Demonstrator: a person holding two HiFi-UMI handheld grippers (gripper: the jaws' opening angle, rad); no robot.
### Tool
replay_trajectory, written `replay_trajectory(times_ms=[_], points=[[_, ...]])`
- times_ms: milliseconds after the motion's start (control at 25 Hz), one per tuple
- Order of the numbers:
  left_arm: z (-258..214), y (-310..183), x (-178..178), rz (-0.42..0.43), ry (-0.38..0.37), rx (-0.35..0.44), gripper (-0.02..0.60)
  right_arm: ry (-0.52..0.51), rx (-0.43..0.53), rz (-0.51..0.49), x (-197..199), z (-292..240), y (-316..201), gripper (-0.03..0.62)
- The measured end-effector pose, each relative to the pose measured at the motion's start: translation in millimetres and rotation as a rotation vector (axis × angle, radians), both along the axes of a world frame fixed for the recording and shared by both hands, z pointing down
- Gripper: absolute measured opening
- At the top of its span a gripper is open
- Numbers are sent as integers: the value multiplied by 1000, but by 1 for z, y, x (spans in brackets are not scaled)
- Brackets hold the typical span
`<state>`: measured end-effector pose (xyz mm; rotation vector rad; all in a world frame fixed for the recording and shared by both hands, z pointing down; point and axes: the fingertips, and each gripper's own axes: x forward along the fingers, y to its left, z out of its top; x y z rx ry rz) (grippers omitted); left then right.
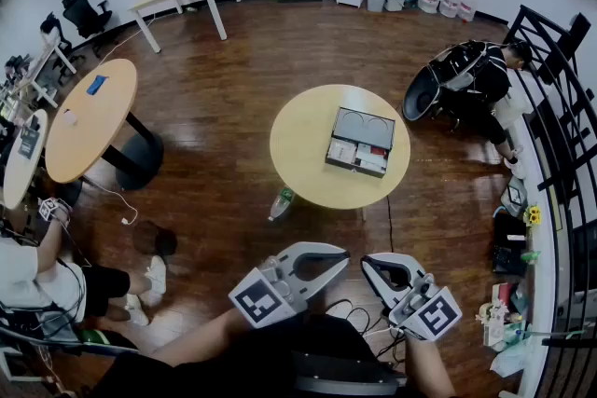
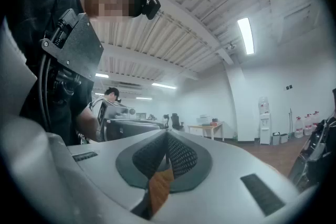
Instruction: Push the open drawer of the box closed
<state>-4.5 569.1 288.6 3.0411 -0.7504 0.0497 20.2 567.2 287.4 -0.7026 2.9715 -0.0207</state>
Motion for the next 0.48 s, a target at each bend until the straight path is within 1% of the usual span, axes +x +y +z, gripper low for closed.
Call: replay_trajectory(times_ms=[160,280,480], points=[[5,2,22,-12,2,4,32,31,-33,-36,18,10,7,-2],[7,3,35,-34,7,-17,32,30,-39,-47,31,12,9,-3],[13,11,58,-45,-5,-10,32,35,-44,-52,56,20,14,-2]])
